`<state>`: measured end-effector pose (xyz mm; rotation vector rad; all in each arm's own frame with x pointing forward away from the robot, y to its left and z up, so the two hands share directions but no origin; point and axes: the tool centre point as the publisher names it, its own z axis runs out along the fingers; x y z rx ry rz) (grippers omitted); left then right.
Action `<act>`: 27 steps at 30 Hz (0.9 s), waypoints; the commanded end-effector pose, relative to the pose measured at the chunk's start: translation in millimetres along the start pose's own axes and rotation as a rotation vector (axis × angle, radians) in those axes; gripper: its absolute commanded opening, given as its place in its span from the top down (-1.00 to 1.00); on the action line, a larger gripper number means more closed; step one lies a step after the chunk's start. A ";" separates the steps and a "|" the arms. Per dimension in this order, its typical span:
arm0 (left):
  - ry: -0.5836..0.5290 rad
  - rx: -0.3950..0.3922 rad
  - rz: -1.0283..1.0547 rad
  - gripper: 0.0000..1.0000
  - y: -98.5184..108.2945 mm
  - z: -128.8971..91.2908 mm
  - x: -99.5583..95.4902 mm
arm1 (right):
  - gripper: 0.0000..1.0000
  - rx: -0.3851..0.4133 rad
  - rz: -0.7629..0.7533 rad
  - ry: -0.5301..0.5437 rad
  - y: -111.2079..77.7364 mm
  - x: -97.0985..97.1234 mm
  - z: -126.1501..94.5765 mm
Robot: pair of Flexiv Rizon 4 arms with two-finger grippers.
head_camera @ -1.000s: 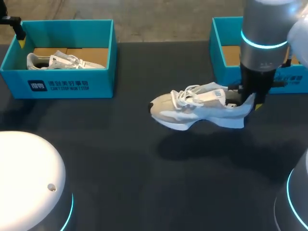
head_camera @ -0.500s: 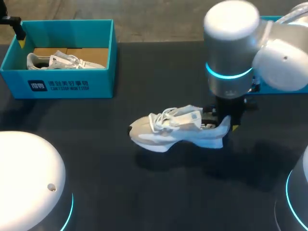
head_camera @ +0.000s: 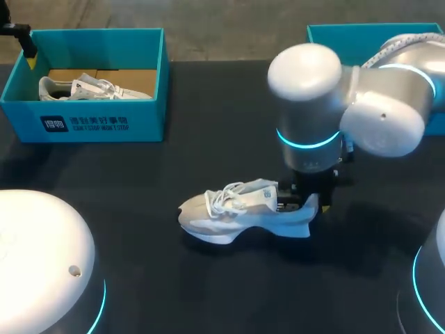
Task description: Take the shoe out of the shoebox, open the shoe tongue, remove and reinsert the insole, then place the shoe into the shoebox
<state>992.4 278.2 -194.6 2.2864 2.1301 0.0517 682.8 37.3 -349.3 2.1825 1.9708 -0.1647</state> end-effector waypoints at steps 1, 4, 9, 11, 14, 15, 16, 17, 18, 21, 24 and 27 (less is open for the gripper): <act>0.002 -0.002 0.001 -1.00 -1.4 -0.4 0.1 | 1.00 -0.003 -0.012 -0.006 -3.1 8.4 8.3; 0.002 -0.002 0.001 -1.00 -1.4 -0.4 0.1 | 1.00 0.002 -0.023 -0.012 -3.4 14.6 13.2; 0.002 -0.002 0.001 -1.00 -1.4 -0.4 0.1 | 1.00 0.000 -0.043 -0.012 -3.0 21.7 18.4; 0.002 -0.002 0.001 -1.00 -1.4 -0.4 0.1 | 1.00 0.000 -0.048 -0.020 -2.8 22.9 20.4; 0.002 -0.002 0.001 -1.00 -1.4 -0.4 0.1 | 1.00 0.000 -0.056 -0.024 -2.4 24.3 23.9; 0.002 -0.002 0.001 -1.00 -1.4 -0.4 0.1 | 1.00 0.002 -0.057 -0.024 -2.3 24.5 25.5; 0.002 -0.002 0.001 -1.00 -1.4 -0.4 0.1 | 1.00 0.005 -0.057 -0.021 -2.1 24.4 27.2; 0.002 -0.002 0.001 -1.00 -1.4 -0.4 0.1 | 1.00 0.006 -0.058 -0.021 -2.1 24.8 28.9; 0.002 -0.002 0.001 -1.00 -1.4 -0.4 0.1 | 1.00 0.007 -0.059 -0.020 -2.2 25.3 30.2; 0.002 -0.002 0.001 -1.00 -1.4 -0.4 0.1 | 1.00 0.017 -0.055 -0.019 -1.5 27.9 34.1; 0.002 -0.002 0.001 -1.00 -1.4 -0.4 0.1 | 1.00 0.019 -0.050 -0.029 -0.8 28.3 35.2; 0.002 -0.002 0.001 -1.00 -1.4 -0.4 0.1 | 1.00 0.025 -0.039 -0.027 -0.4 27.7 37.3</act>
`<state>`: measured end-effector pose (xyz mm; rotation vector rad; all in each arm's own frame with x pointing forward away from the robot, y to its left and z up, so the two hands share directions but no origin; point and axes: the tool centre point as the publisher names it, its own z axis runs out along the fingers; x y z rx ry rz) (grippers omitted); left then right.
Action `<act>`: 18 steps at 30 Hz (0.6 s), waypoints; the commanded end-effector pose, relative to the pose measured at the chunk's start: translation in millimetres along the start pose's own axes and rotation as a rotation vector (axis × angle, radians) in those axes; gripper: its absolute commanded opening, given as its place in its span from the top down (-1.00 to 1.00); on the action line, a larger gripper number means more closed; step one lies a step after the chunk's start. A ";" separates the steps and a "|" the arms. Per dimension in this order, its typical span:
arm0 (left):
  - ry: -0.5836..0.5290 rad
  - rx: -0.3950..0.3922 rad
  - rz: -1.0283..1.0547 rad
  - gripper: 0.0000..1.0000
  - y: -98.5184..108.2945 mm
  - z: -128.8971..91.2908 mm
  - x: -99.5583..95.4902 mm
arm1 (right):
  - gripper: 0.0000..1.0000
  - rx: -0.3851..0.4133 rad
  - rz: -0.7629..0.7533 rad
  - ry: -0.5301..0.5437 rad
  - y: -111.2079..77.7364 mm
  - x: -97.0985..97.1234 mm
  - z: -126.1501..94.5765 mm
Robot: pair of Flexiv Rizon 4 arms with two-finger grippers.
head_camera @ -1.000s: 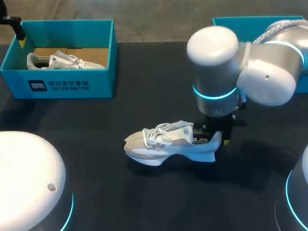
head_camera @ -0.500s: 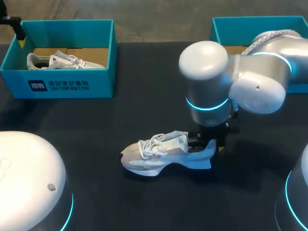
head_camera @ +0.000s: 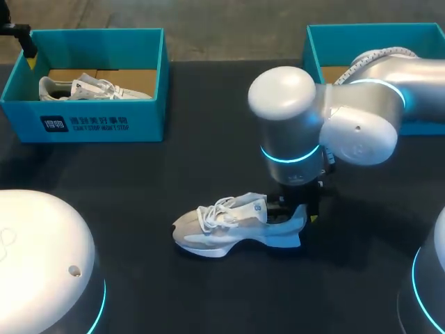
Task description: Take the shoe out of the shoebox, open the shoe tongue, remove and reinsert the insole, then place the shoe into the shoebox
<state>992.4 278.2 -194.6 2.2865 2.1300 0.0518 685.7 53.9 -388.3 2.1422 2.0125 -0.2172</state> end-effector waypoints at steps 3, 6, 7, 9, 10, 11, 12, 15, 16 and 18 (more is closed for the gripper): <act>0.002 -0.002 0.001 -1.00 -1.4 -0.4 0.1 | 1.00 0.011 0.006 -0.001 1.2 3.5 4.0; 0.002 -0.002 0.001 -1.00 -1.4 -0.4 0.1 | 1.00 0.014 0.007 -0.001 1.4 3.7 4.4; 0.002 -0.002 0.001 -1.00 -1.4 -0.4 0.1 | 0.88 0.015 0.008 -0.001 1.9 3.6 4.1; 0.002 -0.002 0.001 -1.00 -1.4 -0.4 0.1 | 0.04 0.014 0.010 0.001 2.8 3.4 2.0; 0.002 -0.002 0.001 -1.00 -1.4 -0.4 0.1 | -0.94 0.012 0.011 0.002 2.8 3.0 0.2; 0.002 -0.002 0.001 -1.00 -1.4 -0.4 0.1 | -1.00 0.011 0.012 0.003 3.0 2.8 -1.8; 0.002 -0.002 0.001 -1.00 -1.4 -0.4 0.1 | -1.00 0.010 0.013 0.004 3.2 2.7 -3.8; 0.002 -0.002 0.001 -1.00 -1.4 -0.4 0.1 | -1.00 0.011 0.011 0.019 3.9 2.5 -12.0; 0.002 -0.002 0.001 -1.00 -1.4 -0.4 0.1 | -1.00 0.012 0.006 0.032 4.1 2.1 -15.2; 0.002 -0.002 0.001 -1.00 -1.4 -0.4 0.1 | -1.00 0.016 -0.001 0.059 4.4 0.8 -22.8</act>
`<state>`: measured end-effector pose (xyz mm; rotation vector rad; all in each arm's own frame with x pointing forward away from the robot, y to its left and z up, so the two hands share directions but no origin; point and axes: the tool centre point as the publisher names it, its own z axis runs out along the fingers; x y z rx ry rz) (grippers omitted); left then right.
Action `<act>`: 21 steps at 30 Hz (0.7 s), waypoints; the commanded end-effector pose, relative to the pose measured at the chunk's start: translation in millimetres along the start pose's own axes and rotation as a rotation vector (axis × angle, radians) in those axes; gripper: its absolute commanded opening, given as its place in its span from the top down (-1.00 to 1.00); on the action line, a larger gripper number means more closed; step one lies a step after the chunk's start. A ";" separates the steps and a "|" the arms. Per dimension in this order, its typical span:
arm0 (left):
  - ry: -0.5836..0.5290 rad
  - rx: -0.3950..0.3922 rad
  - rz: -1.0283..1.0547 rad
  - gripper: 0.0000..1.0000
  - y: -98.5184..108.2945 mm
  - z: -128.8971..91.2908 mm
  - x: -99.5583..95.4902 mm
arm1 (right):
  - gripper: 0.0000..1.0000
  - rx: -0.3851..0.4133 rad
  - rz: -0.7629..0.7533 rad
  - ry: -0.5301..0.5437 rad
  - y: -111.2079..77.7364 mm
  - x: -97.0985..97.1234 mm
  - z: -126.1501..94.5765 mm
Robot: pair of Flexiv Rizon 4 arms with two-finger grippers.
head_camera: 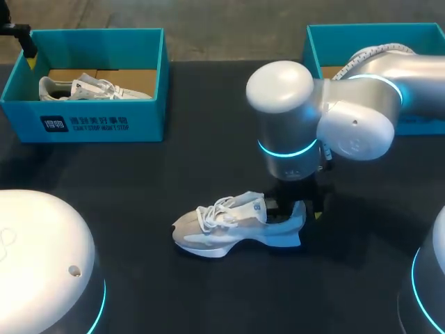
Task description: Take the shoe out of the shoebox, open the shoe tongue, remove and reinsert the insole, then place the shoe into the shoebox
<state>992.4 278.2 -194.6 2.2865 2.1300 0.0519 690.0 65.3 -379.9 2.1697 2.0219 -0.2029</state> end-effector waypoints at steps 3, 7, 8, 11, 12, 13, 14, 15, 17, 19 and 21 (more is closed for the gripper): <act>0.002 -0.002 0.000 -1.00 -1.4 -0.4 0.1 | -1.00 0.015 -0.024 0.066 1.6 -11.4 -24.6; 0.002 -0.002 0.000 -1.00 -1.4 -0.4 0.1 | -1.00 0.034 -0.060 0.123 3.9 -19.7 -41.2; 0.002 -0.002 0.000 -1.00 -1.4 -0.4 0.1 | -1.00 0.038 -0.064 0.136 4.7 -22.9 -45.0; 0.002 -0.002 0.000 -1.00 -1.4 -0.4 0.1 | -1.00 0.044 -0.098 0.207 5.8 -31.7 -55.6; 0.002 -0.002 0.000 -1.00 -1.4 -0.4 0.1 | -1.00 0.050 -0.104 0.208 5.9 -34.2 -59.2; 0.002 -0.002 0.000 -1.00 -1.4 -0.4 0.1 | -1.00 0.039 -0.128 0.233 6.0 -37.4 -63.7; 0.002 -0.002 0.000 -1.00 -1.4 -0.4 0.1 | -1.00 0.029 -0.140 0.249 5.2 -40.5 -67.2; 0.002 -0.002 0.000 -1.00 -1.4 -0.4 0.1 | -1.00 0.029 -0.144 0.248 5.1 -42.8 -69.1; 0.002 -0.002 0.000 -1.00 -1.4 -0.4 0.1 | -1.00 0.006 -0.187 0.288 5.1 -51.0 -75.7; 0.002 -0.002 0.000 -1.00 -1.4 -0.4 0.1 | -1.00 0.003 -0.215 0.294 5.5 -58.0 -80.6; 0.002 -0.002 0.000 -1.00 -1.4 -0.4 0.1 | -1.00 -0.016 -0.248 0.319 6.0 -65.6 -86.5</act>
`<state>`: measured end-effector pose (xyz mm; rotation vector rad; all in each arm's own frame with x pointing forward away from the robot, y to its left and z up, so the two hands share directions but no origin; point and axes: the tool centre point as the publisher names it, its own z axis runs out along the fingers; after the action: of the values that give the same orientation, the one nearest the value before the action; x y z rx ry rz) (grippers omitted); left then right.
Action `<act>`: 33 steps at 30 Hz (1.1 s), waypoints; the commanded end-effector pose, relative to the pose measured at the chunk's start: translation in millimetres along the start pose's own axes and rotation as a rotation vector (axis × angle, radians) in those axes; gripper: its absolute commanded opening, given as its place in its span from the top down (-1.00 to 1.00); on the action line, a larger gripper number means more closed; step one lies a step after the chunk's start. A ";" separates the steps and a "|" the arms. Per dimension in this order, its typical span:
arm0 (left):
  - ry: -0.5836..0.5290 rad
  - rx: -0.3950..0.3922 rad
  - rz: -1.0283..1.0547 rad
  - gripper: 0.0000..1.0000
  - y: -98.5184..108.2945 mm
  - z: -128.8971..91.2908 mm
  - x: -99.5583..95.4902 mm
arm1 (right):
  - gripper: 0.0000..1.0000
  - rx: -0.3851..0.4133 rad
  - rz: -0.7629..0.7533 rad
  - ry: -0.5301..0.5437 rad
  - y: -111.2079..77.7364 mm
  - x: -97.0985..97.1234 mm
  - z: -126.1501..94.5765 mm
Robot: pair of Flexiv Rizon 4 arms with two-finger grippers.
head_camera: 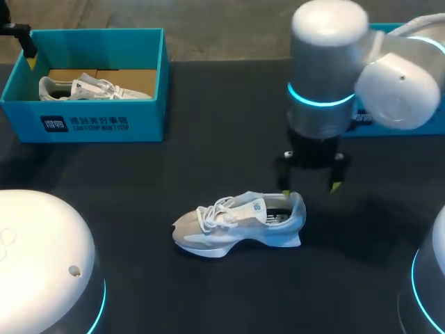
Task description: Take the shoe out of the shoebox, open the shoe tongue, remove and reinsert the insole, then place the shoe into the shoebox
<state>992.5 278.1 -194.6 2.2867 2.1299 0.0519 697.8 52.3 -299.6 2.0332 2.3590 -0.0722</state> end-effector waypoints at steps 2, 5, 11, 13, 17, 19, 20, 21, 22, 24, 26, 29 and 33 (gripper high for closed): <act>0.002 -0.002 0.000 -1.00 -1.4 -0.3 0.2 | -1.00 -0.061 -0.093 0.179 -13.7 -37.3 -22.6; 0.002 -0.002 0.000 -1.00 -1.4 -0.3 0.2 | -1.00 -0.083 -0.185 0.212 -12.7 -45.4 -29.5; 0.002 -0.002 0.000 -1.00 -1.4 -0.3 0.2 | -1.00 -0.042 -0.306 0.232 -8.0 -51.8 -30.3; 0.002 -0.002 0.000 -1.00 -1.4 -0.3 0.2 | -1.00 -0.042 -0.306 0.232 -8.0 -51.8 -30.3; 0.002 -0.002 0.000 -1.00 -1.4 -0.3 0.2 | -1.00 -0.042 -0.306 0.232 -8.0 -51.8 -30.3; 0.002 -0.002 0.000 -1.00 -1.4 -0.3 0.2 | -1.00 -0.042 -0.306 0.232 -8.0 -51.8 -30.3; 0.002 -0.002 0.000 -1.00 -1.4 -0.3 0.2 | -1.00 -0.042 -0.306 0.232 -8.0 -51.8 -30.3; 0.002 -0.002 0.000 -1.00 -1.4 -0.3 0.2 | -1.00 -0.042 -0.306 0.232 -8.0 -51.8 -30.3; 0.002 -0.002 0.000 -1.00 -1.4 -0.3 0.2 | -1.00 -0.042 -0.306 0.232 -8.0 -51.8 -30.3; 0.002 -0.002 0.000 -1.00 -1.4 -0.3 0.2 | -1.00 -0.042 -0.306 0.232 -8.0 -51.8 -30.3; 0.002 -0.002 0.000 -1.00 -1.4 -0.3 0.2 | -1.00 -0.042 -0.306 0.232 -8.0 -51.8 -30.3; 0.002 -0.002 0.000 -1.00 -1.4 -0.3 0.2 | -1.00 -0.127 -0.394 0.294 -7.6 -58.5 -32.5; 0.002 -0.002 0.000 -1.00 -1.4 -0.3 0.2 | -1.00 -0.216 -0.480 0.366 -6.6 -69.9 -35.2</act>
<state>992.4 278.2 -194.6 2.2865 2.1301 0.0517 710.7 5.2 -258.3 1.5384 2.8499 0.3477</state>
